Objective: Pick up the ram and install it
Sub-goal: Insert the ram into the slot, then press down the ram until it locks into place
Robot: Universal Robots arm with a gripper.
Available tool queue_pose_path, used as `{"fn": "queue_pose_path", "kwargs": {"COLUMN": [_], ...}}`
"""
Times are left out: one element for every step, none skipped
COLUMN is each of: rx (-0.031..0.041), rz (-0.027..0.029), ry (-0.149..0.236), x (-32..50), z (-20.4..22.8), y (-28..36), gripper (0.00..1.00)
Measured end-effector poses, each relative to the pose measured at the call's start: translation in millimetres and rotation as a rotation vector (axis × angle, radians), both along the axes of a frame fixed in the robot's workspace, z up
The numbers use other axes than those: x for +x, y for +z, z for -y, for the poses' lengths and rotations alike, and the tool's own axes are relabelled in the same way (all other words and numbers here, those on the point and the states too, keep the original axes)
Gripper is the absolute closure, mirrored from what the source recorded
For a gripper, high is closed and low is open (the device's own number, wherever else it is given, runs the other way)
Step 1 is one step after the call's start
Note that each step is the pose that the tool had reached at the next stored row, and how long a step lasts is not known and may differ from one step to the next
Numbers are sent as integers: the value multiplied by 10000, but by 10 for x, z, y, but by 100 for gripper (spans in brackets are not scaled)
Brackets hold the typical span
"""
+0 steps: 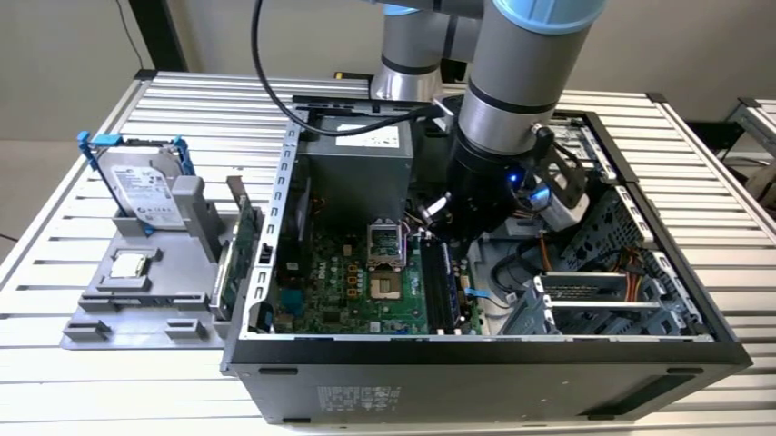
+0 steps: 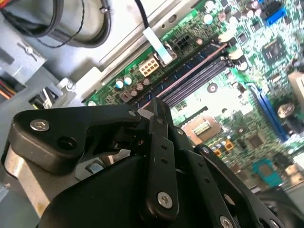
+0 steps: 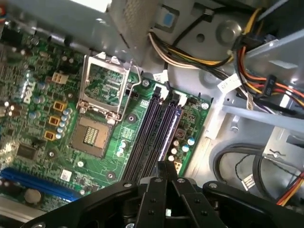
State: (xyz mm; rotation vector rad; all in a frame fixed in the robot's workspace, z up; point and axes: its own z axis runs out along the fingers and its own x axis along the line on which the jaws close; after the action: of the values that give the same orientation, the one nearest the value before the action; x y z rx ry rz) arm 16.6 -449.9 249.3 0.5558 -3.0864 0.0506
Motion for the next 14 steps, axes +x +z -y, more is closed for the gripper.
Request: {"fn": "queue_pose_path", "kwargs": {"rx": [1,0,1,1,0,0,-1,0,0,0,0,0,-1,0], "rz": [0,0,0,0,0,0,0,0,0,0,0,0,0,0], "ry": [182,353,540,707,886,1077,1247,1431,1617,1801,1982,2162,2346,2533], "x": [0,0,0,0,0,0,-1,0,0,0,0,0,-1,0], "z": [0,0,0,0,0,0,0,0,0,0,0,0,0,0], "y": [0,0,0,0,0,0,0,0,0,0,0,0,0,0], "gripper": [100,100,100,100,100,100,100,100,100,100,100,100,100,100]}}
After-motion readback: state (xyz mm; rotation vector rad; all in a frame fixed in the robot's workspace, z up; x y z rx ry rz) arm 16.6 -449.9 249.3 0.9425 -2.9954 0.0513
